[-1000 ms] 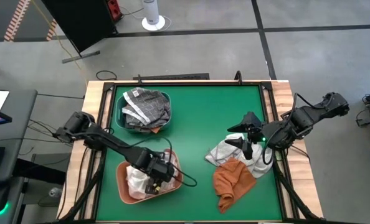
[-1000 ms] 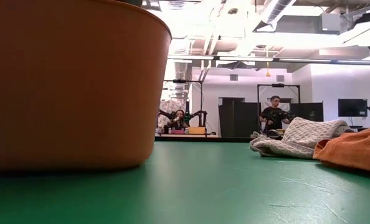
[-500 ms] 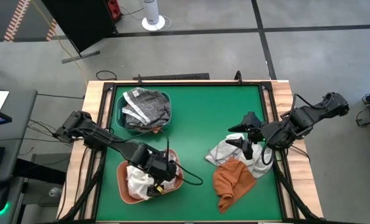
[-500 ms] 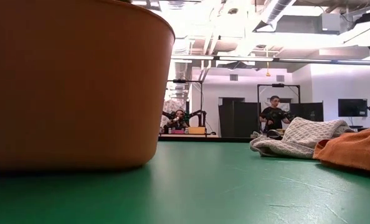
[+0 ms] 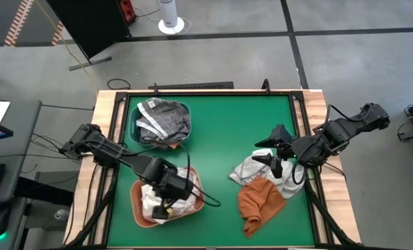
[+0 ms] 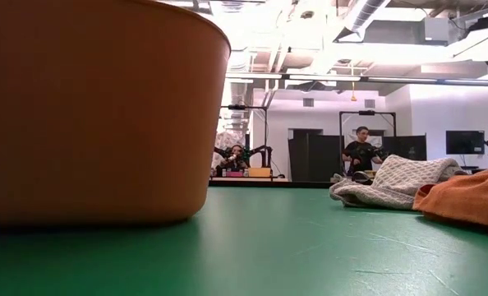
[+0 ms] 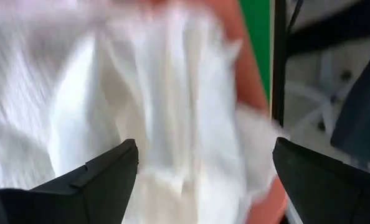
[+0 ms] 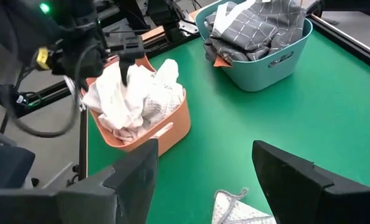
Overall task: Sort microfiber towel by color & place in baskets
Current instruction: Put the white microfiber towel into the orange bin, then put the gray microfiber towel into the orange bin, then put the orange microfiber towel into the green bin
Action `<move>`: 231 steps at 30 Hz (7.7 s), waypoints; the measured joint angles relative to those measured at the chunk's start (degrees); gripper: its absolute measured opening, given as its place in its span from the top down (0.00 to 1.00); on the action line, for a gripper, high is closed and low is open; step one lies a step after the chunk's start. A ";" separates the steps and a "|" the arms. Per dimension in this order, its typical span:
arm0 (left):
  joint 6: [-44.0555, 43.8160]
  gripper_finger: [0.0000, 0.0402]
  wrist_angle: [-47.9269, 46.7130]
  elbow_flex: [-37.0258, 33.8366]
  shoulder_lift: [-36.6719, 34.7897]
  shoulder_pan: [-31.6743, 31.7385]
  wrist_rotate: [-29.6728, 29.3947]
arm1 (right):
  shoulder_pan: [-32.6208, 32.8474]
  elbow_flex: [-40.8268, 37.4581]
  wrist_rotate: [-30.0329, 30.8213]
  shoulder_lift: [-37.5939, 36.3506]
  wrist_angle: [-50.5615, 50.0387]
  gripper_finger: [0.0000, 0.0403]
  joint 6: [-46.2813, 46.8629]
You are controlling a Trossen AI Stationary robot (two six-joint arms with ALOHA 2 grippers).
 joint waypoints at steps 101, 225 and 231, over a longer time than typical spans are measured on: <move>-17.45 0.12 12.19 0.63 -16.38 6.23 -28.85 | -17.67 -22.04 -21.45 15.05 3.99 0.92 -3.09; -19.08 0.06 18.60 -7.75 -2.99 3.85 -7.23 | 4.63 -27.93 -10.21 -17.55 1.59 0.40 17.81; -17.85 0.05 6.57 2.72 -3.69 4.05 -9.30 | 6.68 -27.89 -18.36 -13.03 4.51 0.40 15.41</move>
